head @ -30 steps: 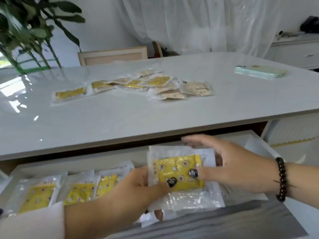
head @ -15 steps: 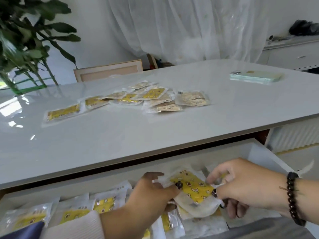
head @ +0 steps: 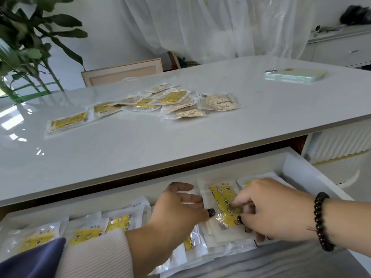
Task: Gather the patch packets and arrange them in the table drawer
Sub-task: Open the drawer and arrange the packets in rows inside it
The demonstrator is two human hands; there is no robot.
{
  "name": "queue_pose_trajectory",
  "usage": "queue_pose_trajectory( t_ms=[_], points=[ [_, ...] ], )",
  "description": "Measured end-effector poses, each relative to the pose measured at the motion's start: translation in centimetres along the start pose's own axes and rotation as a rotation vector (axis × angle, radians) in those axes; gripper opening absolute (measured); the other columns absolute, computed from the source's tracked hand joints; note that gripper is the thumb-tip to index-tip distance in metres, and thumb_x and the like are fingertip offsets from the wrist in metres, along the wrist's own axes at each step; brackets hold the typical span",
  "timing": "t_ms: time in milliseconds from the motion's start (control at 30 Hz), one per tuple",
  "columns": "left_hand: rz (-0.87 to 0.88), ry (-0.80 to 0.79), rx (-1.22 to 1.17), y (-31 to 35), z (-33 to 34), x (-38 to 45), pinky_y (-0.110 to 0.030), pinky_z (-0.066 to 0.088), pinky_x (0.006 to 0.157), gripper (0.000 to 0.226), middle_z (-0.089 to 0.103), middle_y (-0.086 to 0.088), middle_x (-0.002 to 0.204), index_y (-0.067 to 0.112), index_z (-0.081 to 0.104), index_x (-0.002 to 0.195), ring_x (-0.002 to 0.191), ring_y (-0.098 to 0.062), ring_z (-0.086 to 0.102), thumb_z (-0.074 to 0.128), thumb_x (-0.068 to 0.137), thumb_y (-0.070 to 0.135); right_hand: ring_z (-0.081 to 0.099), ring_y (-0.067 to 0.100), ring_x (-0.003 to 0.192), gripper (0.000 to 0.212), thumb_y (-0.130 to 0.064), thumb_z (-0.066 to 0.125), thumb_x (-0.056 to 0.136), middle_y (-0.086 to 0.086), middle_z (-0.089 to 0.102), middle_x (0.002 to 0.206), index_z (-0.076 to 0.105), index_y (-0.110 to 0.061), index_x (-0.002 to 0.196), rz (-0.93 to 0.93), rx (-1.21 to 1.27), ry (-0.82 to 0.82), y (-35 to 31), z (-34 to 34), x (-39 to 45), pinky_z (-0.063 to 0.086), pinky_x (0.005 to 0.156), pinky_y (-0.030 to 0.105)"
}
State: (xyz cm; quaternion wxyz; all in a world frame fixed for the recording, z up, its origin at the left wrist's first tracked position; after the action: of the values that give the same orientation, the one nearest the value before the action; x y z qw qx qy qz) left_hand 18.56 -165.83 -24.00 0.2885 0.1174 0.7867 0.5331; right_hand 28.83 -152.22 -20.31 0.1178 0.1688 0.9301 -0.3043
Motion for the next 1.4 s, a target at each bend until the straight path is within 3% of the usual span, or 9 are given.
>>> queue_pose_trajectory(
  t_ms=[267,467,667,800,933,1067,1200,1300,1400],
  points=[
    [-0.039,0.022,0.031,0.3,-1.0,0.1,-0.026,0.058,0.058,0.032,0.066,-0.011,0.081,0.004,0.064,0.089,0.062,-0.019,0.069,0.085,0.064,-0.001,0.059,-0.005,0.085,0.036,-0.027,0.057,0.089,-0.014,0.066,0.1,0.059,-0.031,0.125,-0.136,-0.038,0.041,-0.6,-0.1,-0.3,0.05,0.083,0.014],
    [0.01,-0.038,0.028,2.3,-3.2,-1.0,-0.028,0.058,0.06,0.025,0.067,-0.007,0.073,0.004,0.068,0.085,0.061,-0.018,0.069,0.084,0.066,0.001,0.055,-0.006,0.078,0.031,-0.026,0.055,0.089,-0.014,0.066,0.099,0.064,-0.031,0.118,-0.178,-0.069,0.111,-0.5,-0.4,-0.3,0.047,0.073,0.007],
    [0.041,-0.275,0.24,5.6,-2.5,-2.4,-0.021,0.049,0.053,0.011,0.065,0.002,0.064,0.012,0.068,0.085,0.053,-0.009,0.06,0.075,0.078,0.01,0.06,-0.004,0.08,0.023,-0.024,0.053,0.087,-0.016,0.068,0.087,0.07,-0.034,0.098,-0.195,-0.08,0.189,-1.3,-1.1,-0.3,0.049,0.071,0.009],
    [0.227,-0.395,0.217,9.4,-2.7,-3.7,-0.02,0.048,0.052,0.009,0.066,0.0,0.066,0.012,0.068,0.088,0.051,-0.009,0.059,0.072,0.081,0.007,0.064,-0.002,0.07,0.02,-0.02,0.058,0.085,-0.018,0.069,0.075,0.072,-0.036,0.086,-0.24,0.094,0.285,-3.1,-2.9,-1.2,0.049,0.059,0.012],
    [0.254,-0.173,-0.174,11.7,-5.2,-1.4,-0.018,0.05,0.045,0.008,0.065,-0.009,0.065,0.006,0.067,0.085,0.044,-0.01,0.058,0.066,0.083,-0.003,0.07,0.01,0.062,0.023,-0.01,0.064,0.081,-0.007,0.073,0.07,0.076,-0.03,0.077,-0.378,0.445,0.333,-6.0,-5.8,-2.5,0.057,0.063,0.019],
    [0.325,0.047,-0.432,12.6,-6.9,2.8,-0.019,0.051,0.047,0.011,0.065,-0.005,0.073,0.006,0.063,0.084,0.05,-0.01,0.061,0.064,0.085,-0.005,0.071,0.018,0.058,0.019,-0.001,0.064,0.079,0.004,0.073,0.069,0.075,-0.017,0.08,-0.483,0.458,0.466,-8.2,-9.5,-1.4,0.059,0.06,0.024],
    [0.615,0.302,-0.036,14.2,-8.1,5.6,-0.013,0.049,0.06,0.013,0.062,0.004,0.077,0.018,0.062,0.087,0.068,-0.008,0.063,0.066,0.085,0.006,0.07,0.013,0.065,0.018,-0.004,0.064,0.08,0.0,0.072,0.065,0.072,-0.019,0.077,-0.439,0.194,0.757,-8.1,-13.6,4.1,0.057,0.07,0.022],
    [0.777,0.408,0.317,15.4,-7.9,6.7,-0.002,0.042,0.069,0.019,0.061,0.008,0.1,0.022,0.057,0.095,0.083,0.002,0.058,0.066,0.082,0.012,0.063,0.009,0.073,0.019,-0.009,0.058,0.082,-0.004,0.069,0.076,0.068,-0.025,0.08,-0.347,0.047,0.945,-6.1,-16.0,8.8,0.05,0.07,0.015],
    [0.83,0.442,0.434,15.8,-7.0,7.6,-0.023,0.049,0.085,0.026,0.053,0.007,0.114,0.021,0.049,0.106,0.098,-0.003,0.056,0.062,0.084,0.015,0.06,0.019,0.093,0.016,-0.017,0.053,0.088,0.004,0.067,0.1,0.065,-0.017,0.098,-0.214,0.041,0.991,-3.5,-16.4,12.6,0.045,0.082,0.023]
  ],
)
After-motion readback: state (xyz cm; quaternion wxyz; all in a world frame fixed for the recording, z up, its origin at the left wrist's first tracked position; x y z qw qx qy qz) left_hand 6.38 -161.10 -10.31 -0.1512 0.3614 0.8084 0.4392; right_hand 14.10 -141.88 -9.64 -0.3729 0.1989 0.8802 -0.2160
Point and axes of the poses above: each hand's wrist, its own x-axis towards the middle knuckle, its own z-axis out of the palm, y = z × x, the point moved 5 cm from there along x, towards the middle knuckle
